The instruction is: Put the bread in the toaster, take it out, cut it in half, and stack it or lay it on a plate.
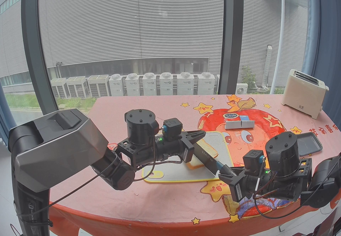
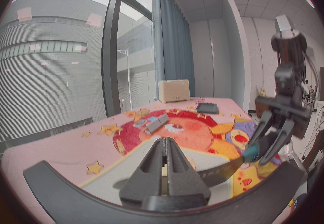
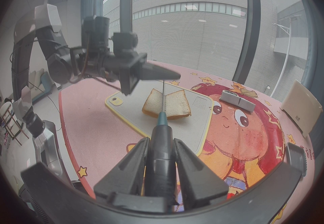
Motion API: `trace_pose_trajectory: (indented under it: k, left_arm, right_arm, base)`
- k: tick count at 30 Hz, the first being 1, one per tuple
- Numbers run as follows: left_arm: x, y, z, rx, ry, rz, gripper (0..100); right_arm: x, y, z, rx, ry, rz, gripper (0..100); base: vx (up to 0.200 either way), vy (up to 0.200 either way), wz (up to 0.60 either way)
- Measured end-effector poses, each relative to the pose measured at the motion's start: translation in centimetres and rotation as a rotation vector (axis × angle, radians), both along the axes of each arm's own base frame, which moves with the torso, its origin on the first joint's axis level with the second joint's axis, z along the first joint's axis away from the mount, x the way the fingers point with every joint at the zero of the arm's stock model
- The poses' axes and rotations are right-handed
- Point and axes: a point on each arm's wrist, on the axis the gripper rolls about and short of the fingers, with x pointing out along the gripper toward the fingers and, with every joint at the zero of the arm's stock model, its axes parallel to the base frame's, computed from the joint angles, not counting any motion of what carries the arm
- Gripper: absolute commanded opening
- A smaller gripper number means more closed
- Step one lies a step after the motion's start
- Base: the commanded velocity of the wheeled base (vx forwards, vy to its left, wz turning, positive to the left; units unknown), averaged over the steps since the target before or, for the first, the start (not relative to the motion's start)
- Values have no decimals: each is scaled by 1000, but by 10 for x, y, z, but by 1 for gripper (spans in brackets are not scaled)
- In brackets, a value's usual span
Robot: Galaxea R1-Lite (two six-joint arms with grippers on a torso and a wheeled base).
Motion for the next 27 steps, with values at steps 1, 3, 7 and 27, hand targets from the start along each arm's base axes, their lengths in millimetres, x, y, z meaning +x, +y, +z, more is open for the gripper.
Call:
trace_pose_trajectory:
  k: [1, 3, 7, 27]
  left_arm:
    - [0, 1, 5, -10, -8, 2, 0]
    - [0, 3, 14, -28, -20, 6, 0]
    - [1, 8, 28, -63, -34, 19, 0]
    - [6, 6, -9, -7, 32, 43, 0]
  right_arm:
    - [0, 0, 0, 0, 0, 0, 0]
    - [0, 0, 0, 1, -1, 0, 0]
    - [0, 0, 1, 1, -2, -1, 0]
    - [0, 0, 1, 2, -6, -4, 0]
  base:
    - [0, 0, 0]
    - [0, 0, 0]
    - [0, 0, 0]
    - [0, 0, 0]
